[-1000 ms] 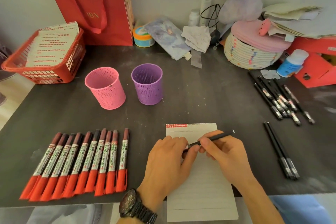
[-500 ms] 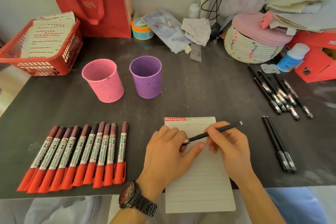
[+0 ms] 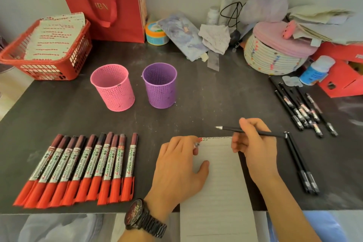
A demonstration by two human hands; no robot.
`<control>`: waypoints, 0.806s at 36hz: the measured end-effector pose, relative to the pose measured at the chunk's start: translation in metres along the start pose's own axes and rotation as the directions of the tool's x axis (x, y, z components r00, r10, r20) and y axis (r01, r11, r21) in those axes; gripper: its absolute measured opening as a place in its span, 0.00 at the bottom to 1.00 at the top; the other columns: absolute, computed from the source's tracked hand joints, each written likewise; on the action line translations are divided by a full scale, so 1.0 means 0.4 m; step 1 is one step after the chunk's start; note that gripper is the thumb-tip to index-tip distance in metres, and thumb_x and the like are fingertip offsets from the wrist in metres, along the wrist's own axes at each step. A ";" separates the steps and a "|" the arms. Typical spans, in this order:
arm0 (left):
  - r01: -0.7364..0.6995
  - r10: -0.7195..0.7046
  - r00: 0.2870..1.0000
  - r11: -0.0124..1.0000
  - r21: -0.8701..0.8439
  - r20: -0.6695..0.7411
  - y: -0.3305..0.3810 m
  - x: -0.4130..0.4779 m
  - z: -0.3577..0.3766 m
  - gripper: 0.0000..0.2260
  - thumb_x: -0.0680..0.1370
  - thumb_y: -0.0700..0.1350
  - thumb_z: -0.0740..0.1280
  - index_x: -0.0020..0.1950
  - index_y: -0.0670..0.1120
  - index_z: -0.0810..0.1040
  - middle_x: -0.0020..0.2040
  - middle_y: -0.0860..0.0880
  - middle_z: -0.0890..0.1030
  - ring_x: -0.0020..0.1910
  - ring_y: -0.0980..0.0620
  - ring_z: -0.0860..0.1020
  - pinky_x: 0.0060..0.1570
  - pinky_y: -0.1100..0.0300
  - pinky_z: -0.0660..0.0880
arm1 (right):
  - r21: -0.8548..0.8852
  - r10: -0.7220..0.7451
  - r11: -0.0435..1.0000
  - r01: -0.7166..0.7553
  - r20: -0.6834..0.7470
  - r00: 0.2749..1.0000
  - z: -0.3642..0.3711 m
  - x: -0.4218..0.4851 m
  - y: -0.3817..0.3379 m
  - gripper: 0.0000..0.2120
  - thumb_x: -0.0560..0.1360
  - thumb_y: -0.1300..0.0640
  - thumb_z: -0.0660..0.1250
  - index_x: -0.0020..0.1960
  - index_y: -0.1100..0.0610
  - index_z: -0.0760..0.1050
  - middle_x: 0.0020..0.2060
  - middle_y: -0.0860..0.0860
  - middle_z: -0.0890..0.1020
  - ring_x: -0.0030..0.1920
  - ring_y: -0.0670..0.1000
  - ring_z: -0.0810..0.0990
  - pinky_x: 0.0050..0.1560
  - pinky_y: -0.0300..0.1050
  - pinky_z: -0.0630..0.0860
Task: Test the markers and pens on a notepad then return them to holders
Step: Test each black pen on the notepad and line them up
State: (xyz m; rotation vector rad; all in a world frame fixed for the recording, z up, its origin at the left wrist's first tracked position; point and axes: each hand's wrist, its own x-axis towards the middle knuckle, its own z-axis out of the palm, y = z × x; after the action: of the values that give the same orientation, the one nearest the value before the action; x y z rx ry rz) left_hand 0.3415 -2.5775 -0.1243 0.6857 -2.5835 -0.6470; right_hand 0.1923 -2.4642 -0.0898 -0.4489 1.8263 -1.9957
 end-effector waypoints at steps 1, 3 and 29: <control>-0.003 0.003 1.000 1.000 0.000 0.004 0.001 0.000 -0.001 0.19 0.71 0.59 0.66 0.60 0.57 0.70 0.45 0.66 0.66 0.52 0.63 0.69 0.54 0.65 0.63 | -0.006 0.016 1.000 -0.016 0.029 0.999 0.002 0.008 -0.004 0.12 0.83 0.59 0.63 0.42 0.54 0.79 0.30 0.57 0.82 0.27 0.53 0.79 0.27 0.42 0.76; -0.001 0.001 1.000 1.000 0.003 0.018 0.002 0.002 -0.003 0.20 0.71 0.59 0.65 0.61 0.58 0.70 0.45 0.66 0.65 0.53 0.63 0.69 0.55 0.65 0.62 | -0.062 0.026 0.998 -0.020 0.085 0.996 0.008 0.027 -0.008 0.11 0.83 0.59 0.62 0.46 0.56 0.82 0.34 0.58 0.84 0.30 0.54 0.82 0.29 0.41 0.78; 0.033 -0.033 0.999 0.999 -0.012 0.011 0.001 0.022 0.007 0.22 0.73 0.55 0.69 0.51 0.64 0.53 0.50 0.60 0.77 0.54 0.60 0.69 0.50 0.66 0.56 | -0.440 -0.129 0.892 0.105 -0.025 0.991 0.056 0.059 0.079 0.14 0.74 0.56 0.70 0.33 0.57 0.70 0.22 0.52 0.78 0.24 0.47 0.77 0.33 0.39 0.75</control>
State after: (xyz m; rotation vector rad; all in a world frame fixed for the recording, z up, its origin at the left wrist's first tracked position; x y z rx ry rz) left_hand 0.3329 -2.5809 -0.1243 0.7247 -2.5808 -0.6773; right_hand 0.1850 -2.4977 -0.1198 -0.6540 2.3418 -1.6684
